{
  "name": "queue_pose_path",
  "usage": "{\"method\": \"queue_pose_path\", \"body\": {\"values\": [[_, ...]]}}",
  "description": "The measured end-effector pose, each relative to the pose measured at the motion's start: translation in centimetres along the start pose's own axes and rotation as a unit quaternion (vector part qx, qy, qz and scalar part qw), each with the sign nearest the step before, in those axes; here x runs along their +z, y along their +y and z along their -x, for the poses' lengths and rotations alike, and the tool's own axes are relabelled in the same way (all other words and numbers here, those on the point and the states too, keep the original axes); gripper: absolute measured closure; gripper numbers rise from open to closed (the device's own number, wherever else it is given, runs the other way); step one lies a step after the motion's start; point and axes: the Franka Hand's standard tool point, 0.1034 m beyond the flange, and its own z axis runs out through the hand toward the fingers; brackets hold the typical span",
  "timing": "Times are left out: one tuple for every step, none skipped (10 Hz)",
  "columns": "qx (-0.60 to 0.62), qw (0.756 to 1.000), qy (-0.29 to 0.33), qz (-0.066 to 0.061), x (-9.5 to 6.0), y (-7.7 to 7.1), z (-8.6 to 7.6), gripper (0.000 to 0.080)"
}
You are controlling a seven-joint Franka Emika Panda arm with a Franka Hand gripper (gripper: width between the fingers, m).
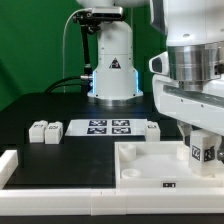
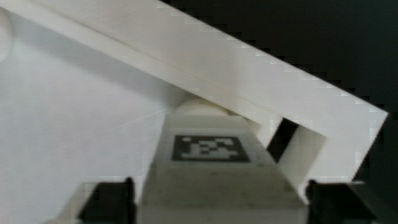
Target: Assemble one leg
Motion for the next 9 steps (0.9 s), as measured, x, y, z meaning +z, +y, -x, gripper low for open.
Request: {"method": "queue_pose_path", "body": {"values": [[-0.026,1.000,0.000,0.000,0.00,-0.01,0.02,0.0187],[-0.099,0.995,0.003,0.002,-0.01,0.00,-0.02,0.0187],[-0.173,0.985,0.002,0.002,-0.01,-0.02,0.02,0.0161],[-0.227,0.974,0.002,0.002,0.00,-0.06,0.15,0.0153],[-0.272,0.962,0.001,0.002,0.00,-0.14,0.40,0.0153],[-0.323,0.946,0.002,0.003,0.02,-0.18,0.58,0.0150],[-0.376,0.927,0.003,0.005,0.02,-0.18,0.59,0.0150],[-0.418,0.908,0.003,0.005,0.02,-0.18,0.58,0.0150],[-0.464,0.886,0.004,0.006,0.01,-0.15,0.50,0.0150]]}}
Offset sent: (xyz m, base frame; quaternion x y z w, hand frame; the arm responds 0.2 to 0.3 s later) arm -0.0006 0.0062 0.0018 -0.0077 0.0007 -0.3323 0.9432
